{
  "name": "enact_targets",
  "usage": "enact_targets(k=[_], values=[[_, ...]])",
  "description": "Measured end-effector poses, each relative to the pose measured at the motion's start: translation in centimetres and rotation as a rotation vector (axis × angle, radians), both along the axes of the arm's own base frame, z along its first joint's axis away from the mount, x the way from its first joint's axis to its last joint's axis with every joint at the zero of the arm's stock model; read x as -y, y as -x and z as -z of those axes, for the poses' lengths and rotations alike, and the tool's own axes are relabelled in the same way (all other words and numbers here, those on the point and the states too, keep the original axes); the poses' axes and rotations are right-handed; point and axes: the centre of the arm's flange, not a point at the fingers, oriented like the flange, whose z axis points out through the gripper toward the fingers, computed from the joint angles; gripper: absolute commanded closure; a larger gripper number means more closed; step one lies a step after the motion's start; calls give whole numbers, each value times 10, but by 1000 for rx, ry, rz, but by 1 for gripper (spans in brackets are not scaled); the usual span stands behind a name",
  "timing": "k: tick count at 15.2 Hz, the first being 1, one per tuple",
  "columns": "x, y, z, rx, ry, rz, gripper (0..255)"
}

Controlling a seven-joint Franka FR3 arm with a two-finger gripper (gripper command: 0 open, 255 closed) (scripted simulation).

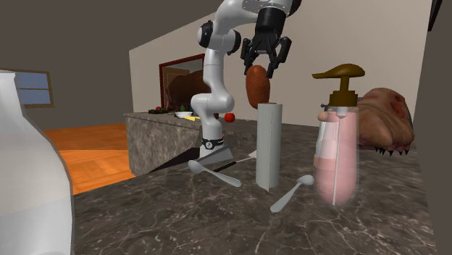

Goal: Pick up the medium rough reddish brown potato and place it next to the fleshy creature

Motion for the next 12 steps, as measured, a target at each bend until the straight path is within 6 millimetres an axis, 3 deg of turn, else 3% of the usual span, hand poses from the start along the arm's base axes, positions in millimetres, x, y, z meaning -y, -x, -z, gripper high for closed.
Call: enact_targets(k=[12], values=[[0, 1, -63, 0, 0, 0, 255]])
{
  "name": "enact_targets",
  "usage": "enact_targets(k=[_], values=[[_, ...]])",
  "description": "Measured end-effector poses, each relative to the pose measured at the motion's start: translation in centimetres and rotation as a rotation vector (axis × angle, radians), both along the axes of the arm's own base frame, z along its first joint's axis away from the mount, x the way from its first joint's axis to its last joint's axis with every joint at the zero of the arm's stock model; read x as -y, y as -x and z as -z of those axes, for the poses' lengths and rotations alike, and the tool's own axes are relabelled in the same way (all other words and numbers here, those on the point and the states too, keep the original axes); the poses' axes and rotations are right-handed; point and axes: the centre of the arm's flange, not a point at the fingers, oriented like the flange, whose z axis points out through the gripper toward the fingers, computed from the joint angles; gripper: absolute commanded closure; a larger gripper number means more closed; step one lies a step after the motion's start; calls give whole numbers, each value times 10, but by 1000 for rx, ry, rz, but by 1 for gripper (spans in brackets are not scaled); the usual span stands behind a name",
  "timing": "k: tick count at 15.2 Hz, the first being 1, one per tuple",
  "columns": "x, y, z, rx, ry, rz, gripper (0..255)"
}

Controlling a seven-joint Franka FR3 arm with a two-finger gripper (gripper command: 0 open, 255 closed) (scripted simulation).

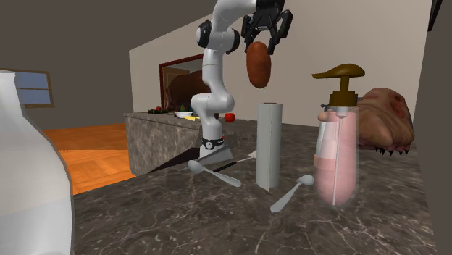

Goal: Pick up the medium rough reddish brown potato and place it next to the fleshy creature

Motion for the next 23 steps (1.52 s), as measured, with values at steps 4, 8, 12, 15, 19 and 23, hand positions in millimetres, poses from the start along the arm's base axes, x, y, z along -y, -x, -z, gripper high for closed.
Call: enact_targets(k=[4, 8, 12, 15, 19, 23], values=[[1, 0, -22, 0, 0, 0, 255], [-11, 24, -28, 0, 0, 0, 255], [-36, 72, -32, 0, 1, -1, 255], [-55, 103, -26, 0, 0, -1, 255], [-78, 152, -33, 0, 0, -1, 255], [-102, 200, -27, 0, 0, -1, 255]])
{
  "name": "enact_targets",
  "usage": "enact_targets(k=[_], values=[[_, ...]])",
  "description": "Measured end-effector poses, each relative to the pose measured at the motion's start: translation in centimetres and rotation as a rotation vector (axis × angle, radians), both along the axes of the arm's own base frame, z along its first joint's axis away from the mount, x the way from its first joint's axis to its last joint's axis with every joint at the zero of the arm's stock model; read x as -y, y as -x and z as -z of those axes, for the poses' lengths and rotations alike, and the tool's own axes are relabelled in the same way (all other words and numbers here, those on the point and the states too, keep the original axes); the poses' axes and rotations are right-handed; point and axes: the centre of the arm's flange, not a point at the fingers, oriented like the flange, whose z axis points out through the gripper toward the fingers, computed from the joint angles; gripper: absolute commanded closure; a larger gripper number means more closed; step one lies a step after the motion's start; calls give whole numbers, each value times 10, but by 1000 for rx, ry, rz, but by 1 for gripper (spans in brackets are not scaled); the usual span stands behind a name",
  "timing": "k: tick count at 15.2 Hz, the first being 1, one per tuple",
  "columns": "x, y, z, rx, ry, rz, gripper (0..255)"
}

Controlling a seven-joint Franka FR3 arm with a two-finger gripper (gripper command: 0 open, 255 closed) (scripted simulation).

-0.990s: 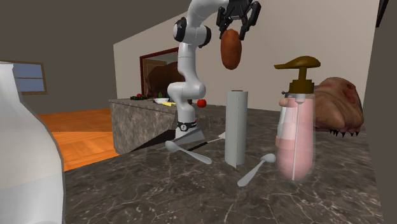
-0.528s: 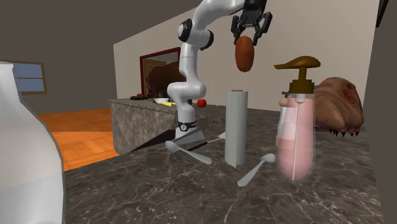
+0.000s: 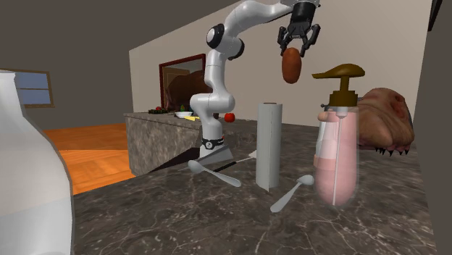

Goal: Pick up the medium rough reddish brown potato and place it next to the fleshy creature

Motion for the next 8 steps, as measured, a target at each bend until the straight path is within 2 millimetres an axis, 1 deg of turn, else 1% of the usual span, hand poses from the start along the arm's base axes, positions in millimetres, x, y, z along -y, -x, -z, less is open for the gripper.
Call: enact_targets(k=[2, 3, 4, 8], values=[[-14, 25, -2, 0, 0, 0, 255], [-19, 32, 0, 0, 0, 0, 255], [-21, 36, 3, 0, 0, 0, 255], [-22, 37, 23, 0, 1, 1, 255]])
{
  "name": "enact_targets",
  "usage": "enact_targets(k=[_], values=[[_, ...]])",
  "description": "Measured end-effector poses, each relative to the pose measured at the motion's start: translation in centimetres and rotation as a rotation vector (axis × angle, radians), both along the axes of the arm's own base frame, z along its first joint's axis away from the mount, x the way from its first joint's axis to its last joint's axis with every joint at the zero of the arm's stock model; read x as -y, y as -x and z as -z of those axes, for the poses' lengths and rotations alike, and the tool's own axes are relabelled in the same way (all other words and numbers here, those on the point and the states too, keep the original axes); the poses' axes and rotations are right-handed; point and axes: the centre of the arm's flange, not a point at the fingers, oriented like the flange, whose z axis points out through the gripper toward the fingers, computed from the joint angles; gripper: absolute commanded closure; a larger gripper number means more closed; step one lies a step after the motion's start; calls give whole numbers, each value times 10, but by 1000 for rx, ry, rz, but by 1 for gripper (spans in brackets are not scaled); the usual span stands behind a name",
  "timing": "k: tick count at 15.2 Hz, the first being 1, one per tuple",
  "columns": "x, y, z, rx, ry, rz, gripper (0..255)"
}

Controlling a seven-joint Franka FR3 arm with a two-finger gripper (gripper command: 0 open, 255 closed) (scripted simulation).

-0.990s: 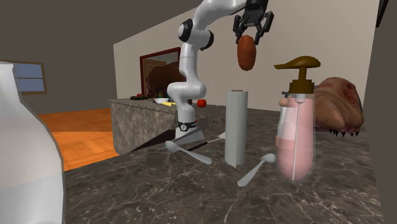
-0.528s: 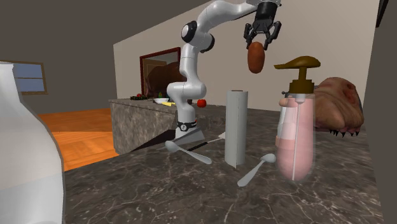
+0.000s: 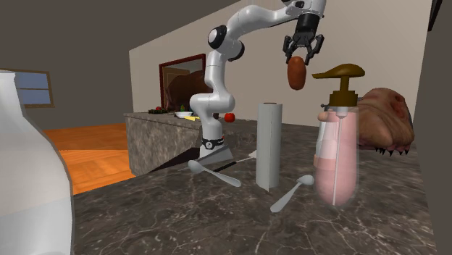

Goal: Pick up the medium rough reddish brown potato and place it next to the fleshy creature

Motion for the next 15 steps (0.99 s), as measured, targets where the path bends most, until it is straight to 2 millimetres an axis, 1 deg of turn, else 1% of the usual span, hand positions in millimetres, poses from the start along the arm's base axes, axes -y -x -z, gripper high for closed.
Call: enact_targets(k=[15], values=[[1, 1, 81, 0, 0, 0, 255]])
